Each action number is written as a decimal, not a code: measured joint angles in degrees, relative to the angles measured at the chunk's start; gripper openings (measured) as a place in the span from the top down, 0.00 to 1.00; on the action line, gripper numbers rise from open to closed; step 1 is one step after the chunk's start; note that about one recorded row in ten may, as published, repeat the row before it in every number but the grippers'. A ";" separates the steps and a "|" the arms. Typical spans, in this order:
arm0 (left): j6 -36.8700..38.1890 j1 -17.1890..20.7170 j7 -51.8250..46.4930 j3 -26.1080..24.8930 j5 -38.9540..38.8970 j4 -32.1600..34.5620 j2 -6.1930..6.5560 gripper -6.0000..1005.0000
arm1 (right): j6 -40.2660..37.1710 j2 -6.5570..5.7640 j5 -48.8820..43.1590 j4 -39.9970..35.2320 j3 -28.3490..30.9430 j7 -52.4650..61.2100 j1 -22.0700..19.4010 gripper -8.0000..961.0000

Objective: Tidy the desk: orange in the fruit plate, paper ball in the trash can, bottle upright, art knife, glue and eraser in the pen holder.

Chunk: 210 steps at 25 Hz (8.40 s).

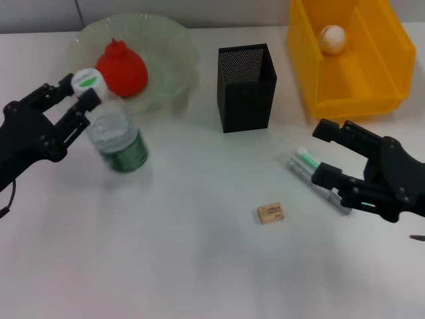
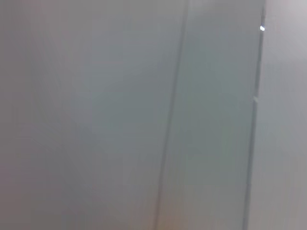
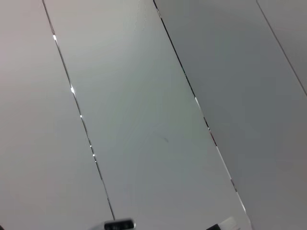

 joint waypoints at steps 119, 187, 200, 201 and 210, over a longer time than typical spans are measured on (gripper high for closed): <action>5.53 -1.48 -10.55 -0.14 27.72 9.25 3.19 0.29 | 29.84 -0.06 -45.05 -53.14 -47.03 84.41 12.97 0.82; 7.90 -1.80 -11.11 -0.58 27.64 9.78 3.30 0.29 | 30.43 0.33 -36.12 -42.16 -69.74 73.95 25.32 0.51; 8.93 -2.28 -11.21 -0.68 27.35 9.78 3.18 0.29 | 28.45 0.36 -36.20 -42.19 -72.21 68.11 25.31 0.52; 9.03 -2.36 -11.22 -0.66 27.33 9.78 3.13 0.29 | 28.45 0.36 -36.20 -42.19 -72.21 68.11 25.31 0.52; 9.86 -2.62 -11.25 -0.66 27.28 9.85 2.95 0.29 | 29.90 0.36 -36.11 -39.82 -72.95 67.03 26.43 0.53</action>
